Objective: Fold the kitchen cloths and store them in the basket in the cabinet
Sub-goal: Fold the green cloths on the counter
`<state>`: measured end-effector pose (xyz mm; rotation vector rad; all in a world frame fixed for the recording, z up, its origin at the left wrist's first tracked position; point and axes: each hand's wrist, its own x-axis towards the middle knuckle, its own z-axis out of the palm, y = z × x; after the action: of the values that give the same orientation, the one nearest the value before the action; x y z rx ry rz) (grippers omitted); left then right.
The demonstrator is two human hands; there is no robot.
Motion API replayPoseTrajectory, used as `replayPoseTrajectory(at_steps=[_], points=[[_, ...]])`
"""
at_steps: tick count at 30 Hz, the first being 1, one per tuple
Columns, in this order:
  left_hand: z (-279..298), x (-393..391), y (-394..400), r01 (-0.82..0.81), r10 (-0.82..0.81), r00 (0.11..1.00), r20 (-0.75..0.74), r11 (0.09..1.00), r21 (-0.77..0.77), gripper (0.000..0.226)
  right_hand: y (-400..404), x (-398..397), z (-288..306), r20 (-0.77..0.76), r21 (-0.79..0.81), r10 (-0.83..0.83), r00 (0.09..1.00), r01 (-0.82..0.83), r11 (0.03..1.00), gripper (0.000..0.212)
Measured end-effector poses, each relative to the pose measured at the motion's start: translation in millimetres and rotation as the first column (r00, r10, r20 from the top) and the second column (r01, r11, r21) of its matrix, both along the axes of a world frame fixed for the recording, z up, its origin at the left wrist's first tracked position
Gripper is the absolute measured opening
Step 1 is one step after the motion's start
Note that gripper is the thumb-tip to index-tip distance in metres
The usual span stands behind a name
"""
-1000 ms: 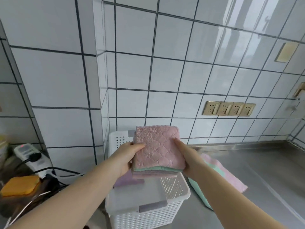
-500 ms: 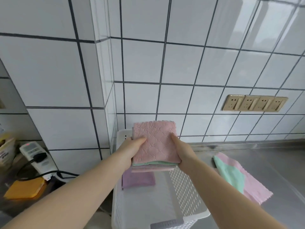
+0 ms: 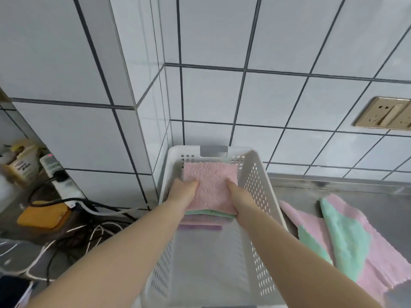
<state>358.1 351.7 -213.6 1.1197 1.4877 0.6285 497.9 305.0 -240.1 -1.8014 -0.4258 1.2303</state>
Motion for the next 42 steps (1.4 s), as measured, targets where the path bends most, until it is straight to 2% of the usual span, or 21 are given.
replayPoseTrajectory(at_steps=[3,6,11,19,22,24,26,28,30,31,32,34,36,38,40,42], points=[[-13,6,0,-0.020,0.020,0.999,-0.037,1.000,-0.003,0.045,-2,-4,-3,0.026,-0.032,0.008,1.000,-0.008,0.999,0.070],[-19,12,-1,-0.017,0.018,0.995,-0.097,1.000,0.009,0.033,2,1,-14,0.026,-0.049,0.000,1.000,0.001,0.999,0.063],[-28,11,3,-0.041,0.046,0.978,-0.202,0.999,0.030,0.050,12,1,-26,0.051,-0.025,0.050,0.997,-0.049,0.998,0.062],[-51,12,12,0.013,-0.008,0.956,-0.292,1.000,0.016,0.056,18,2,-39,0.104,-0.064,0.094,0.990,-0.088,0.994,0.055],[-67,11,15,0.040,-0.026,0.937,-0.348,0.999,0.033,0.068,17,1,-47,0.161,-0.069,0.140,0.977,-0.130,0.989,0.054],[-66,14,10,0.062,-0.021,0.925,-0.380,0.993,0.096,0.068,17,-1,-55,0.161,-0.077,0.145,0.976,-0.134,0.988,0.054],[-62,14,1,0.168,0.001,0.868,-0.497,0.941,0.294,0.066,19,-5,-60,0.169,-0.064,0.135,0.976,-0.126,0.990,0.053],[-58,18,-5,0.431,-0.032,0.740,-0.672,0.789,0.438,0.060,20,-10,-62,0.194,-0.041,0.124,0.973,-0.118,0.992,0.049],[-57,24,-8,0.666,-0.145,0.590,-0.794,0.643,0.378,0.054,19,-15,-61,0.231,-0.031,0.130,0.964,-0.126,0.991,0.050],[-61,28,-8,0.728,-0.186,0.514,-0.838,0.611,0.311,0.052,19,-16,-62,0.243,-0.030,0.131,0.961,-0.127,0.991,0.050],[-66,31,-7,0.758,-0.209,0.448,-0.869,0.605,0.245,0.052,18,-16,-61,0.247,-0.029,0.128,0.960,-0.125,0.992,0.050],[-77,31,-4,0.760,-0.228,0.374,-0.899,0.631,0.156,0.061,18,-15,-62,0.261,-0.042,0.137,0.956,-0.130,0.991,0.050],[-85,25,-1,0.737,-0.228,0.353,-0.907,0.665,0.120,0.079,19,-14,-66,0.281,-0.076,0.201,0.938,-0.187,0.979,0.050],[-89,17,2,0.721,-0.261,0.352,-0.899,0.688,0.082,0.087,19,-13,-70,0.279,-0.107,0.246,0.928,-0.224,0.969,0.049],[-88,16,2,0.713,-0.274,0.344,-0.898,0.699,0.060,0.085,20,-11,-72,0.278,-0.106,0.254,0.926,-0.234,0.967,0.047],[-83,19,2,0.703,-0.288,0.339,-0.896,0.711,0.038,0.070,20,-8,-68,0.295,-0.112,0.260,0.920,-0.237,0.965,0.044]])
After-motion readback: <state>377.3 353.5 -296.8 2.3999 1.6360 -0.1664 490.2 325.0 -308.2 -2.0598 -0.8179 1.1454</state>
